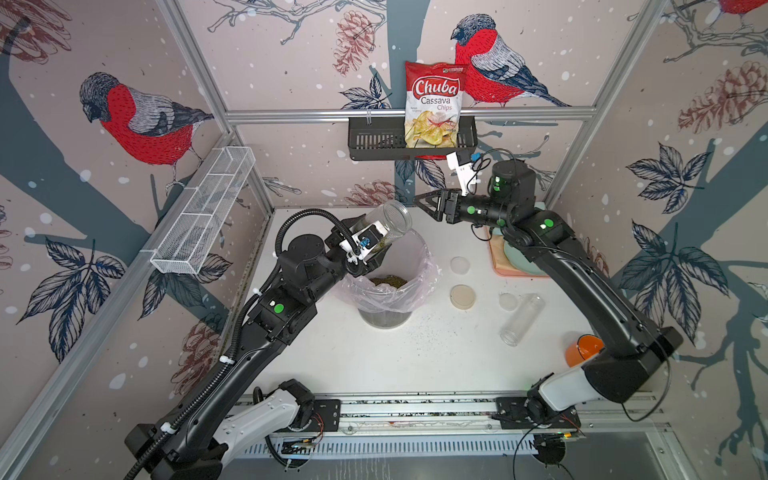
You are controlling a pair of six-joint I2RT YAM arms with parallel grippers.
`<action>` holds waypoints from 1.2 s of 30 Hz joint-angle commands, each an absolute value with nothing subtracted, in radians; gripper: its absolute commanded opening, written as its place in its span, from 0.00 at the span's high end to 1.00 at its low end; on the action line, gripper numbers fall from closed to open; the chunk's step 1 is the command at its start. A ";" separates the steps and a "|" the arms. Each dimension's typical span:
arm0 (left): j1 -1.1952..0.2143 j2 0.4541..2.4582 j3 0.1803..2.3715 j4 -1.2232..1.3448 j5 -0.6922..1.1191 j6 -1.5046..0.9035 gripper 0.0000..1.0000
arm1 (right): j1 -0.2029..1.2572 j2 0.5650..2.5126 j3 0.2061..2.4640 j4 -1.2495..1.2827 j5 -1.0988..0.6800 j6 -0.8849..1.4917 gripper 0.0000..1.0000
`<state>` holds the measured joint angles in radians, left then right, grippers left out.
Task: Empty moldy mung beans from jars
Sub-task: Pour the moldy mung beans from the jar into the trash bin.
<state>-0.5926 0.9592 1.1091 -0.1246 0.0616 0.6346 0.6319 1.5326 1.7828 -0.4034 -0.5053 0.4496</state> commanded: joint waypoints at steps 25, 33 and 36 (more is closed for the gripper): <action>-0.600 0.874 1.093 -0.215 -0.252 0.913 1.00 | 0.713 1.795 2.040 -0.538 -0.374 0.346 0.36; -0.619 0.882 1.086 -0.237 -0.321 0.974 1.00 | 0.740 1.877 2.120 -0.592 -0.361 0.314 0.35; -0.626 0.884 1.081 -0.225 -0.349 0.999 1.00 | 0.752 1.900 2.155 -0.615 -0.345 0.303 0.36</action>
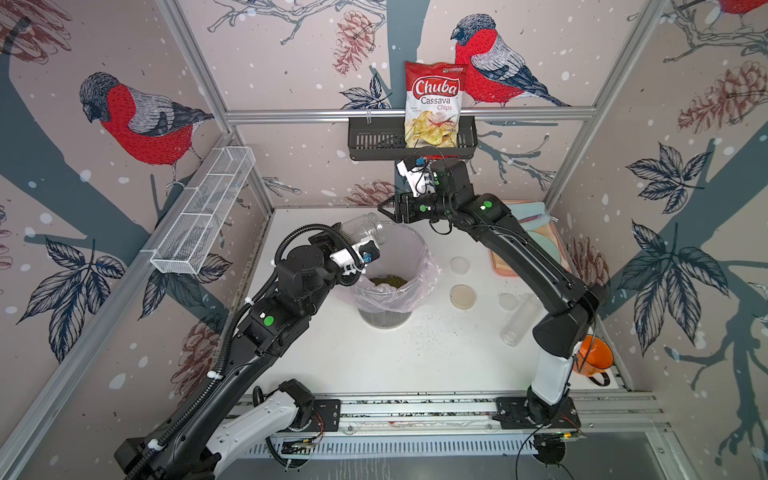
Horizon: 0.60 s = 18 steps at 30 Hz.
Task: Empty moldy mung beans from jars
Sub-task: Pour the moldy mung beans from the jar into the trash bin.
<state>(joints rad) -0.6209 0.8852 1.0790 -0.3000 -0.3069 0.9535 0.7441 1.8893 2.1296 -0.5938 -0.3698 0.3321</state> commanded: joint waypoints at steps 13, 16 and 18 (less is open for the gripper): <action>-0.685 0.911 1.044 -0.187 -0.500 1.150 1.00 | 0.764 1.886 2.164 -0.656 -0.279 0.266 0.35; -0.693 0.909 1.019 -0.153 -0.536 1.212 1.00 | 0.763 1.876 2.153 -0.660 -0.265 0.260 0.35; -0.699 0.907 1.007 -0.135 -0.550 1.243 1.00 | 0.763 1.870 2.144 -0.660 -0.258 0.259 0.35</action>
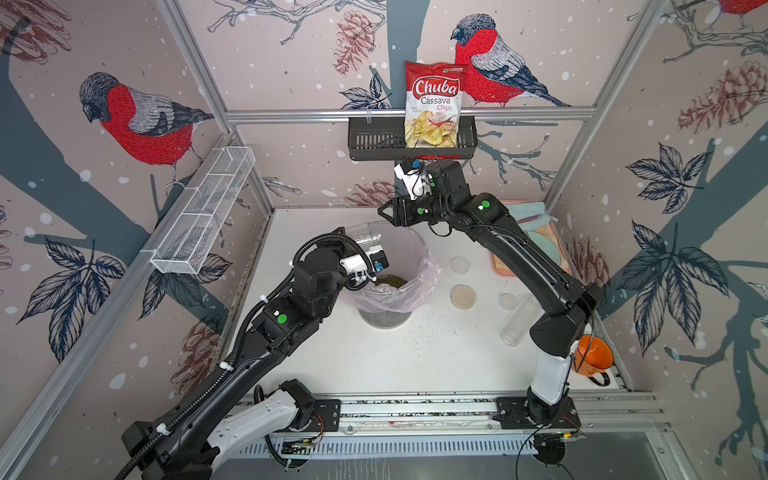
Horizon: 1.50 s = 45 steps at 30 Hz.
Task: Empty moldy mung beans from jars
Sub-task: Pour the moldy mung beans from the jar into the trash bin.
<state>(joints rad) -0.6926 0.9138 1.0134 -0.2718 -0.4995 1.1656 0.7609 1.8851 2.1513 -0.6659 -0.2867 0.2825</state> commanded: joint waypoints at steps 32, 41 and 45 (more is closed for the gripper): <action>-0.717 0.911 0.992 -0.046 -0.538 1.601 1.00 | 0.752 1.819 2.112 -0.658 -0.312 0.221 0.35; -0.714 0.914 1.027 -0.089 -0.529 1.644 1.00 | 0.751 1.793 2.085 -0.646 -0.311 0.223 0.35; -0.703 0.923 1.047 -0.114 -0.533 1.660 1.00 | 0.751 1.787 2.081 -0.645 -0.307 0.224 0.35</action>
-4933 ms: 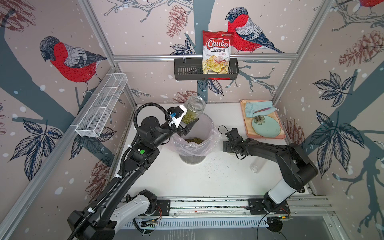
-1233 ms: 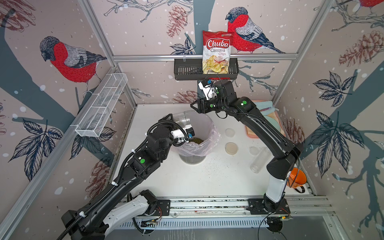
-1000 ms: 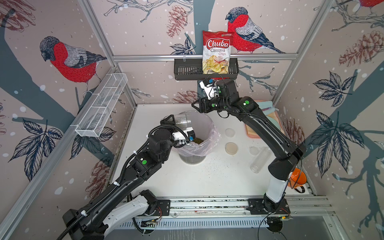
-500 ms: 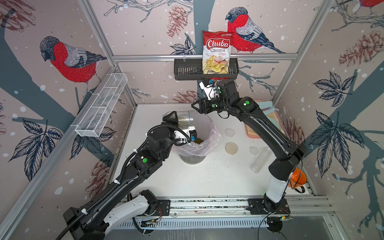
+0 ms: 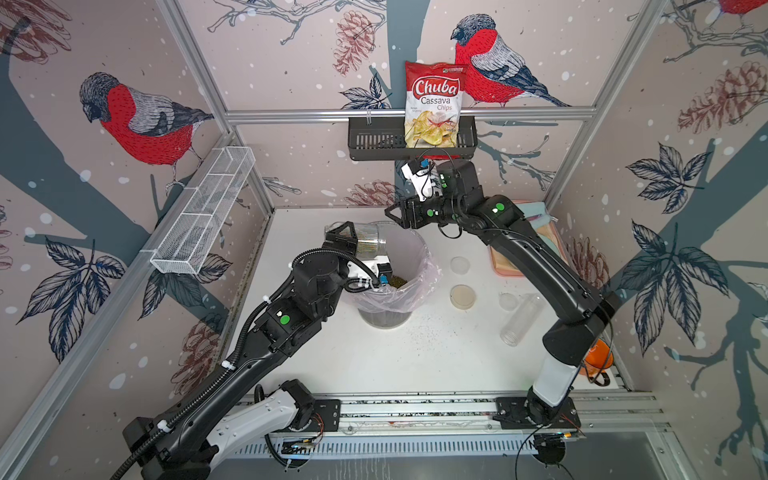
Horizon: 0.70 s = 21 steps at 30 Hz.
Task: Empty moldy mung beans from jars
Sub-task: Pour the moldy mung beans from the jar into the trash bin.
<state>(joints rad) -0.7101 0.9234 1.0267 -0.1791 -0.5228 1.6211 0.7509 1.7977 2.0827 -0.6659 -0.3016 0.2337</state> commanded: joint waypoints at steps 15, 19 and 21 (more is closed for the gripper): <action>-0.692 0.911 1.060 -0.173 -0.531 1.673 1.00 | 0.749 1.743 2.029 -0.617 -0.299 0.234 0.35; -0.692 0.907 1.065 -0.189 -0.535 1.689 1.00 | 0.750 1.737 2.023 -0.615 -0.299 0.236 0.35; -0.692 0.906 1.071 -0.196 -0.532 1.692 1.00 | 0.749 1.731 2.015 -0.611 -0.298 0.235 0.35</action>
